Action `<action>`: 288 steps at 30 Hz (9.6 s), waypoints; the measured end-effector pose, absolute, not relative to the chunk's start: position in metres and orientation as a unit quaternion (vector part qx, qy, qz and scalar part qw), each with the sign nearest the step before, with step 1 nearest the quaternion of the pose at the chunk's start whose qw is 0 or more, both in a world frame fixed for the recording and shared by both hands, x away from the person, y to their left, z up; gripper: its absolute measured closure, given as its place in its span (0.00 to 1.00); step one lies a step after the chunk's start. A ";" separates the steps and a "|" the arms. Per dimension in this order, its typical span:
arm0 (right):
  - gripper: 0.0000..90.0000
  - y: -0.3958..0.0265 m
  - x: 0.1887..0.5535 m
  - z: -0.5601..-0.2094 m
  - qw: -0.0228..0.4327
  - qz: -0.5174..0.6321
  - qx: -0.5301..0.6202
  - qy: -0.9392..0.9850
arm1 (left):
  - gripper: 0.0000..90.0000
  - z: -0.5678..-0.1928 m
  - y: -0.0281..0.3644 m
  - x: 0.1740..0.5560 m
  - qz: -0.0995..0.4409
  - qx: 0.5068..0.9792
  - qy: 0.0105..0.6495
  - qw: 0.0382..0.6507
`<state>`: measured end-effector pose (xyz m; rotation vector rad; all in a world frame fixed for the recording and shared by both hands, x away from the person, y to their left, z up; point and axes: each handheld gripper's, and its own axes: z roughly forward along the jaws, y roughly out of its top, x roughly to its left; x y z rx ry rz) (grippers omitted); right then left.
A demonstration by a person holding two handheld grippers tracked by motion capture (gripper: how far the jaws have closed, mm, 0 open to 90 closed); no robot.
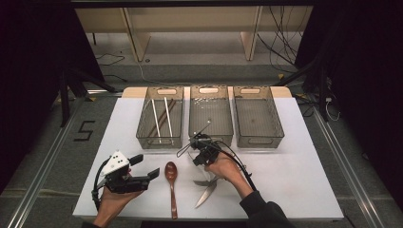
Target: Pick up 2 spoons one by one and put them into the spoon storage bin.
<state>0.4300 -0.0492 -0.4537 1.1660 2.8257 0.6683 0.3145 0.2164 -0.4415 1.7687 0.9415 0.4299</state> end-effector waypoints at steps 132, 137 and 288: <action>0.47 -0.104 0.507 -0.373 0.121 0.354 0.462 0.804 | 0.18 -0.442 0.218 0.314 0.177 0.738 0.393 0.519; 0.43 -0.102 0.488 -0.368 0.119 0.364 0.443 0.810 | 0.18 -0.442 0.218 0.314 0.177 0.738 0.393 0.518; 0.32 -0.218 0.301 -0.438 0.153 0.489 0.403 0.758 | 0.99 -0.473 0.190 0.353 0.026 0.889 0.386 0.243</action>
